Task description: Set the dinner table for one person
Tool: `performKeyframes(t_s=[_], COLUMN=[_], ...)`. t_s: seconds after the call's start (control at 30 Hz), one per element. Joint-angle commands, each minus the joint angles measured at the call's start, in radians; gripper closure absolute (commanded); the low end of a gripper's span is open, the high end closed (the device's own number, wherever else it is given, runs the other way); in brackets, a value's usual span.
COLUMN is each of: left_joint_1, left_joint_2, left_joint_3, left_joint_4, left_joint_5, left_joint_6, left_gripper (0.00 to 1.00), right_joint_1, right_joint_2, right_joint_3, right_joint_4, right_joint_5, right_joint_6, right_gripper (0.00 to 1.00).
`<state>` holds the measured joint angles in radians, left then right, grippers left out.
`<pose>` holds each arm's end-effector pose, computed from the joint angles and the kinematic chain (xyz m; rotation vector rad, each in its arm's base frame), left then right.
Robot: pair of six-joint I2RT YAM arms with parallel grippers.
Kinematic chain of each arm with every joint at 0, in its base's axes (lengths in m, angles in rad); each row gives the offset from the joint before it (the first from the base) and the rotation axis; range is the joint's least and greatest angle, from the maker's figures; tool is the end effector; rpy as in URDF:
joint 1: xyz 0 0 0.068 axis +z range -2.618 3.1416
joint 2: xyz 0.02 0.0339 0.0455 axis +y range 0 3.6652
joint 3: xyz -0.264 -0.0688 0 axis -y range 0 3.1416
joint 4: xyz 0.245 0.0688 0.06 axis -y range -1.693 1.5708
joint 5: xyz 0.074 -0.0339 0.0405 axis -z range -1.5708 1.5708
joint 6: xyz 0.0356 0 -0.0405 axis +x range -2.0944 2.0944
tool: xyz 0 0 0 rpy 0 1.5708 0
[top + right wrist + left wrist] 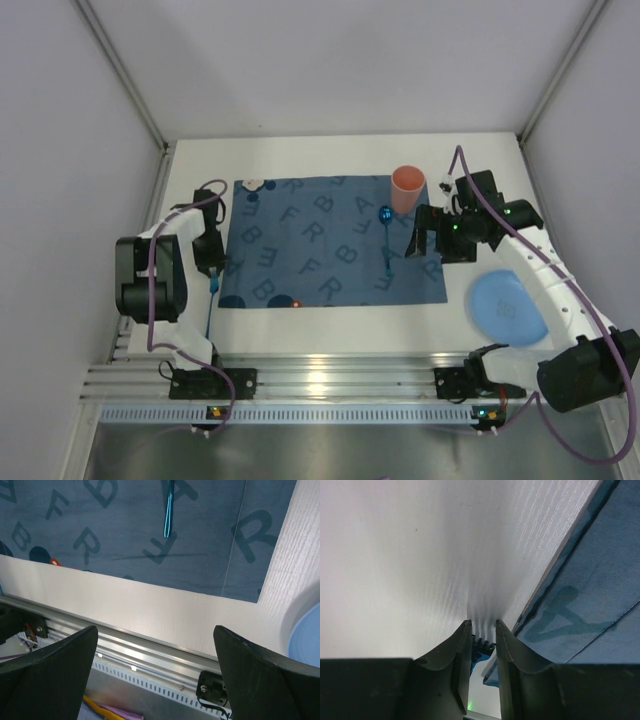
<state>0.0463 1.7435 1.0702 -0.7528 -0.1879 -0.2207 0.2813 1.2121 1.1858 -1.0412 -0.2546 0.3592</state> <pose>0.3094 0.0210 0.1599 -0.4155 2.9412 0.2601 0.2147 0.0714 0.3192 0.0163 2.6930 0.5448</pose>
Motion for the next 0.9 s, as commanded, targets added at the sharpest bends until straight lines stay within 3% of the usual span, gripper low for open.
performKeyframes(t_s=[0.0,0.17,0.23,0.4,0.57,0.7,0.87], left_joint_1=[0.018,0.018,0.018,0.014,-0.042,-0.153,-0.249], left_joint_2=[0.051,0.027,0.013,0.021,0.056,0.112,0.267], left_joint_3=[-0.007,0.039,0.075,0.273,0.457,0.566,0.739], left_joint_4=[0.07,0.008,-0.029,-0.166,-0.261,-0.292,-0.293], left_joint_5=[-0.03,-0.064,-0.08,-0.048,0.042,0.155,0.166], left_joint_6=[0.006,-0.003,-0.006,-0.025,-0.078,-0.132,-0.163], left_gripper=[0.78,0.82,0.9,1.0,1.0,1.0,1.0], right_joint_1=[0.01,0.01,0.012,0.01,0.012,0.012,0.01], right_joint_2=[-0.006,-0.002,-0.002,-0.002,-0.011,-0.023,-0.04], right_joint_3=[0.046,0.049,0.049,0.041,0.038,0.035,0.032], right_joint_4=[0.004,0.006,0.007,0.017,0.018,0.017,0.004], right_joint_5=[0.017,0.015,0.009,-0.003,0.008,0.021,0.04], right_joint_6=[-0.014,-0.014,-0.014,-0.016,-0.014,-0.012,-0.006], right_gripper=[0.0,0.0,0.0,0.0,0.0,0.0,0.0])
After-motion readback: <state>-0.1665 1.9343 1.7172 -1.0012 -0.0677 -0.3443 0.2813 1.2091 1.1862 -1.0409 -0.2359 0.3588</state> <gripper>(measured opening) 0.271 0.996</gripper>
